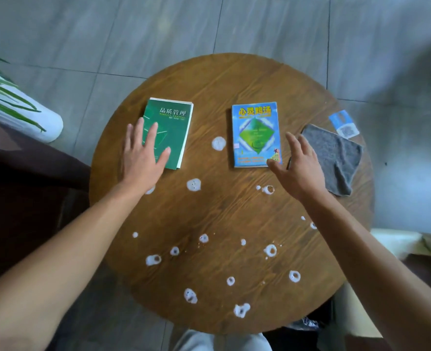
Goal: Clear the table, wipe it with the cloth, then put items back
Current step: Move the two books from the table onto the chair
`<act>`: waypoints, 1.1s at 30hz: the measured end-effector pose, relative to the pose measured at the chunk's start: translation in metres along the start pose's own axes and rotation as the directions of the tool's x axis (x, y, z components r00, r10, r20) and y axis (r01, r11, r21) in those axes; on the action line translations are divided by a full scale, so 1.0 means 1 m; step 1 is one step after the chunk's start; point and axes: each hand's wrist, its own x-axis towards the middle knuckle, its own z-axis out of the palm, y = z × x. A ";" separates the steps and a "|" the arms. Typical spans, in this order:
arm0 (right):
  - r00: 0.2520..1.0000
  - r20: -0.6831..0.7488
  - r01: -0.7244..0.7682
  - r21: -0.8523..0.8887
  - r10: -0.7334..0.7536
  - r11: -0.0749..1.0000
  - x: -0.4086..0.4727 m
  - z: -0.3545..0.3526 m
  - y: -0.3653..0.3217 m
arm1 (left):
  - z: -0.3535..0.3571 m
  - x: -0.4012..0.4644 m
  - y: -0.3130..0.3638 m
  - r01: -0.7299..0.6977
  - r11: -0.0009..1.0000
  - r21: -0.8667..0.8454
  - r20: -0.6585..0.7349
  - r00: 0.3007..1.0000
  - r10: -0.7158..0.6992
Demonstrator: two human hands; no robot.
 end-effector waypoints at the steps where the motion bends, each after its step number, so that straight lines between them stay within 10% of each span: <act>1: 1.000 0.008 -0.012 -0.020 0.012 1.000 0.007 0.003 -0.002 | 0.002 0.010 -0.005 -0.011 1.000 0.016 0.012 1.000 0.011; 22: 0.949 0.066 -0.289 -0.210 0.308 0.934 0.093 0.067 -0.018 | 0.044 0.098 -0.058 0.284 0.952 -0.115 0.257 0.934 -0.248; 33: 0.785 0.150 -0.606 -0.009 0.600 0.795 0.108 0.065 -0.005 | 0.044 0.121 -0.072 0.495 0.843 -0.211 0.390 0.834 -0.391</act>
